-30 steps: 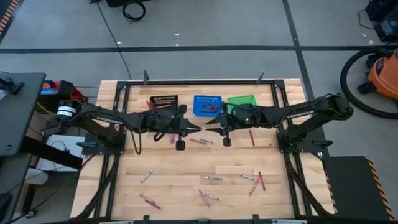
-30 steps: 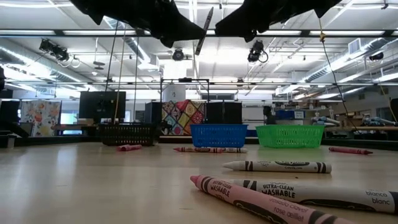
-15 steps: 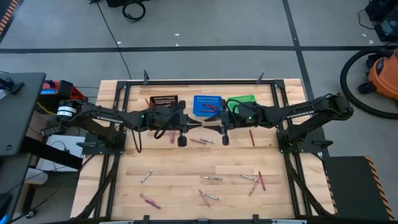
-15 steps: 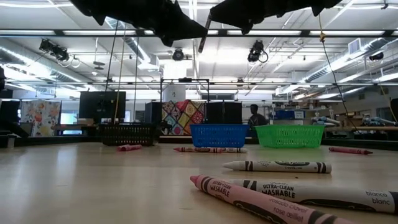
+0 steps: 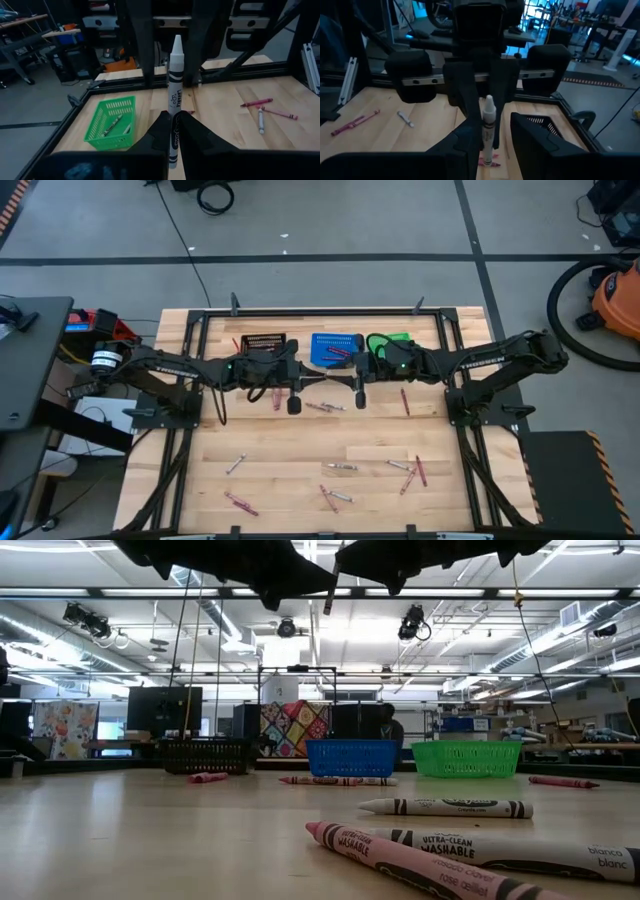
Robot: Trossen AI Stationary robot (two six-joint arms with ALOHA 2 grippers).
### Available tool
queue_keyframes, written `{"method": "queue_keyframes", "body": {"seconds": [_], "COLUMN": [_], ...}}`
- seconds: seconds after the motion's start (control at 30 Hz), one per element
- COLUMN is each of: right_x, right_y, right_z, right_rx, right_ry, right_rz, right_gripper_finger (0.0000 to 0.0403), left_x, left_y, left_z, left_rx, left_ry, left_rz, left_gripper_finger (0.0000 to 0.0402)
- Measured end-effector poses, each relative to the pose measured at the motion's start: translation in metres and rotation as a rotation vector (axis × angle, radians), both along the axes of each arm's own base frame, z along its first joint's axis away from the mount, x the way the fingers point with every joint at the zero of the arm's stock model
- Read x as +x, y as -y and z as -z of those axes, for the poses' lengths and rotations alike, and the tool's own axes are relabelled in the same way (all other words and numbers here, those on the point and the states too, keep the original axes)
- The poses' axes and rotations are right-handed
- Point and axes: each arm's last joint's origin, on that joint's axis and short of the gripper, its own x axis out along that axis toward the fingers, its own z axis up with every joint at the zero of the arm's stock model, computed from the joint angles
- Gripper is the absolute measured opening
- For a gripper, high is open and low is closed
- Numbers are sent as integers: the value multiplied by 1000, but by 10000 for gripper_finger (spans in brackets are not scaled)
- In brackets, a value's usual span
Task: Sort crayons
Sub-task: Put the white crayon into the green bin
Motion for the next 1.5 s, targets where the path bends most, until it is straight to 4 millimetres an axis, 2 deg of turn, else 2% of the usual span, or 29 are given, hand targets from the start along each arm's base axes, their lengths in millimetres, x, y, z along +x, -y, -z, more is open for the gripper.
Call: {"method": "queue_keyframes", "body": {"seconds": [0.27,0.43,0.63,0.97,1.3,1.5], "right_x": [0,3,17,14,12,2], "right_y": [1,2,4,6,7,12], "right_z": [-1,2,18,15,18,21], "right_rx": [12,16,15,8,2,-37], "right_ry": [12,9,-14,-7,-55,-165], "right_rz": [-2,-6,-12,11,54,202], "right_gripper_finger": [108,71,24,30,29,30], "left_x": [0,0,0,0,0,-1], "left_y": [-2,-6,-6,-7,-9,-11], "left_z": [1,1,5,5,5,6], "left_rx": [-1,-3,-8,-5,1,8], "left_ry": [-1,0,-39,-48,-47,-57], "left_rz": [-8,-19,-24,-25,-38,-84], "left_gripper_finger": [23,23,23,27,94,111]}}
